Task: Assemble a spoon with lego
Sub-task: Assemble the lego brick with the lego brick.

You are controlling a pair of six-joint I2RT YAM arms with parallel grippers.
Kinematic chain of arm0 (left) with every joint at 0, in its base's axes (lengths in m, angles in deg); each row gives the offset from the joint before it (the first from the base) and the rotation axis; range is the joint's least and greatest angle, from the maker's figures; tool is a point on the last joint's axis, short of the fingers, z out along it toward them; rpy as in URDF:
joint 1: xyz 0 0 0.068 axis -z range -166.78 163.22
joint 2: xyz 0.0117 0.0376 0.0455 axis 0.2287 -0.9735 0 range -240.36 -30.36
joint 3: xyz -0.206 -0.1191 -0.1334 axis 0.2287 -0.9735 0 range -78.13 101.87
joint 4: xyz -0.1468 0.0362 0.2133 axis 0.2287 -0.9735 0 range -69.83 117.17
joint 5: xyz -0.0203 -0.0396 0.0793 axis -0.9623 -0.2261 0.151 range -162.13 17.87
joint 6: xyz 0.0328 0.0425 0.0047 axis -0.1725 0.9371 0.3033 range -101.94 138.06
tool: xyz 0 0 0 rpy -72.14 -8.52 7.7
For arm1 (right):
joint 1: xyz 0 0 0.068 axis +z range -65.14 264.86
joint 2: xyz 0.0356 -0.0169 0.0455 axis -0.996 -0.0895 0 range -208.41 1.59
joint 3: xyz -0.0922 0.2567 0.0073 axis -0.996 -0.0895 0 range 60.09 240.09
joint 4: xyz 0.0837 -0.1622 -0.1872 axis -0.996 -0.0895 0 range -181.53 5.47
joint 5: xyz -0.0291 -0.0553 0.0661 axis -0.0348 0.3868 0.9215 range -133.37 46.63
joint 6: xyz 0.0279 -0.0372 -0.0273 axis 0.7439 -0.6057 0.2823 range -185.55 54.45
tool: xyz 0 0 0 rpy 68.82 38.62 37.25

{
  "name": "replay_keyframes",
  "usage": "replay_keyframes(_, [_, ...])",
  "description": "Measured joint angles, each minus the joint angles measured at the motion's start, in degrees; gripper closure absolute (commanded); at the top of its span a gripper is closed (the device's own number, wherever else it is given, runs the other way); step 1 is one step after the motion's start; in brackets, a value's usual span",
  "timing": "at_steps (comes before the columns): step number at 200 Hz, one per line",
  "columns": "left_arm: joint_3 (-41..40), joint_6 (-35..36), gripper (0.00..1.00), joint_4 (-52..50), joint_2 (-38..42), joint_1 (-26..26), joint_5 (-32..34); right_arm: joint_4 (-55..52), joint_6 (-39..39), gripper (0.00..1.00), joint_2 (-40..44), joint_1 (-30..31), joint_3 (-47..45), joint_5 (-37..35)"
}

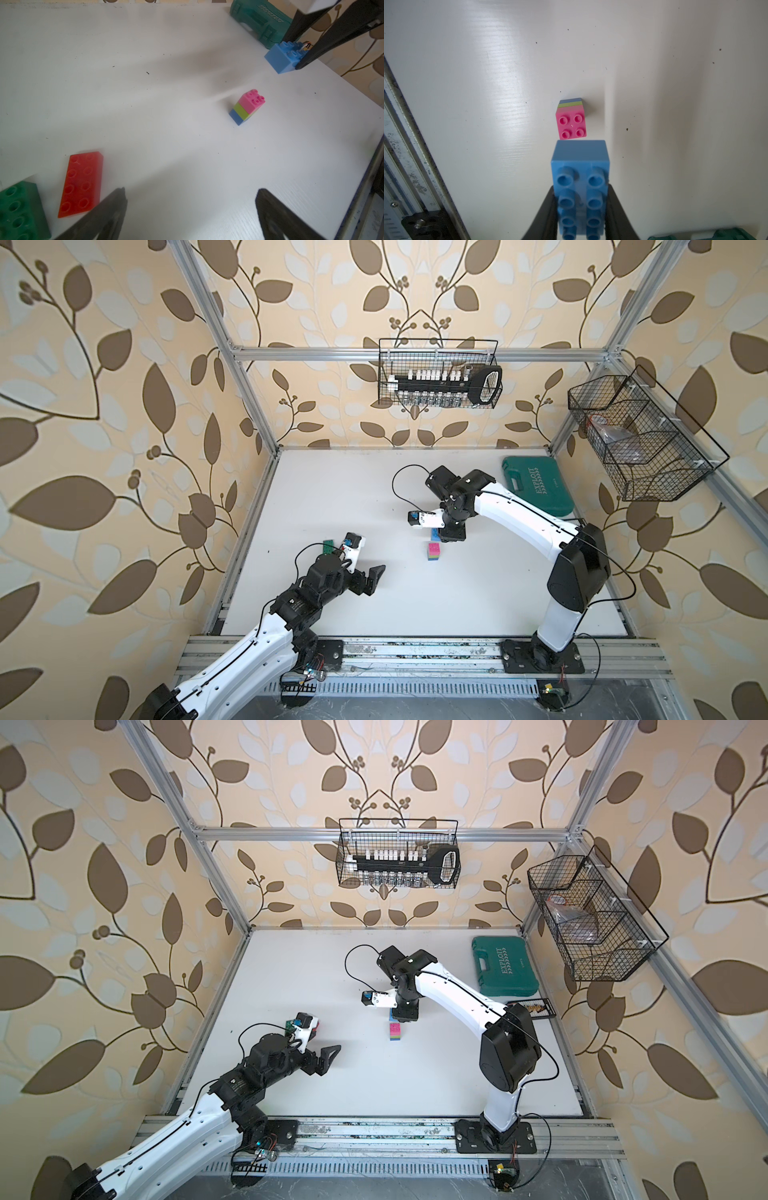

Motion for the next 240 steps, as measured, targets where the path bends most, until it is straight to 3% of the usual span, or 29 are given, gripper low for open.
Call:
replay_keyframes(67, [-0.4,1.4,0.01,2.5,-2.1,1.2,-3.4,0.9,-2.6,0.91,-0.8,2.1,-0.4,0.7])
replay_keyframes(240, [-0.5,1.5,0.01,3.1,-3.0,1.5,-4.5,3.0,-4.8,0.95,-4.5,2.3,-1.3,0.6])
